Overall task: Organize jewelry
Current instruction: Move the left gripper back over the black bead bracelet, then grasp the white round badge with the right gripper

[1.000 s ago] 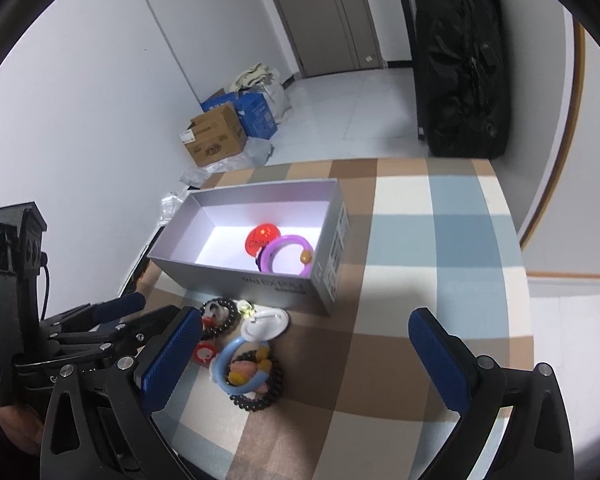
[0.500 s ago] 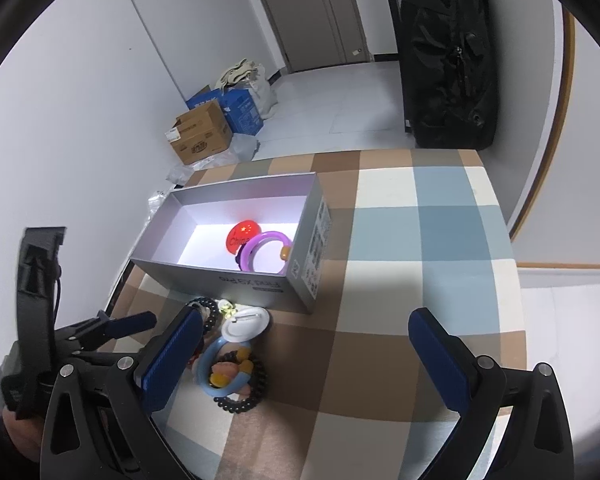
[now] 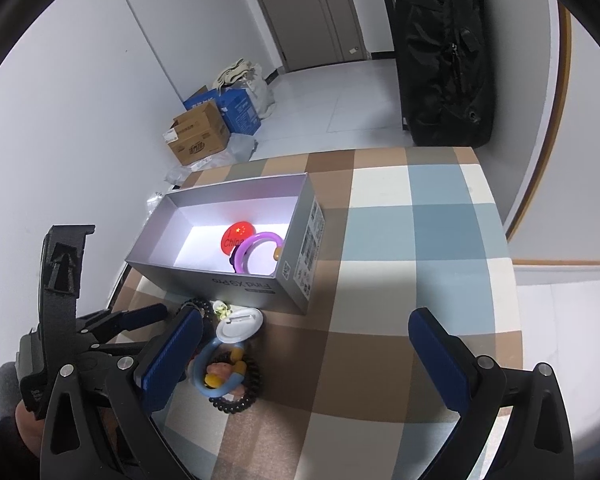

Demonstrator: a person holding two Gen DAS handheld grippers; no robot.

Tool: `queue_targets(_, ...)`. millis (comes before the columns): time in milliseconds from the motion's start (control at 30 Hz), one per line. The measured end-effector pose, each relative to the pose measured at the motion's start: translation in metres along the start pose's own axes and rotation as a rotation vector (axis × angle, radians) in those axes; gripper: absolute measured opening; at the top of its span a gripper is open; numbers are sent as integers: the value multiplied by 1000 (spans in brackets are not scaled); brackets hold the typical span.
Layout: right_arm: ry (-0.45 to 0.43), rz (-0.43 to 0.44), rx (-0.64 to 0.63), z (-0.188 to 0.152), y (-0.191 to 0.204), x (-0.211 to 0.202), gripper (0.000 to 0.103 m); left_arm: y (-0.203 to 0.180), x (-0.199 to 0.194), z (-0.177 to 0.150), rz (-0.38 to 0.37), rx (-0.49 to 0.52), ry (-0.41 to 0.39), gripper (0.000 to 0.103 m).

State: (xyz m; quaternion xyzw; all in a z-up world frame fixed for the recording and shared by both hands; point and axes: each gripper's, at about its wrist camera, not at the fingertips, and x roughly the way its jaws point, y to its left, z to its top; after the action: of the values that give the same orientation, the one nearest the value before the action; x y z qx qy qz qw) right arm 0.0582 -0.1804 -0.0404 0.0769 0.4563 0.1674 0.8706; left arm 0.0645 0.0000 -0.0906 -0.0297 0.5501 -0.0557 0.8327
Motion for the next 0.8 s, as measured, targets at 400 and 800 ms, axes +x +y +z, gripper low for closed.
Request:
queue_targets(400, 4, -6, 3, 1, 1, 3, 103, 12, -16, 5, -134, -63, -33, 44)
queue_targets(800, 28, -9, 24, -1, 3, 13, 103, 21, -24, 7, -253, -112, -74, 44)
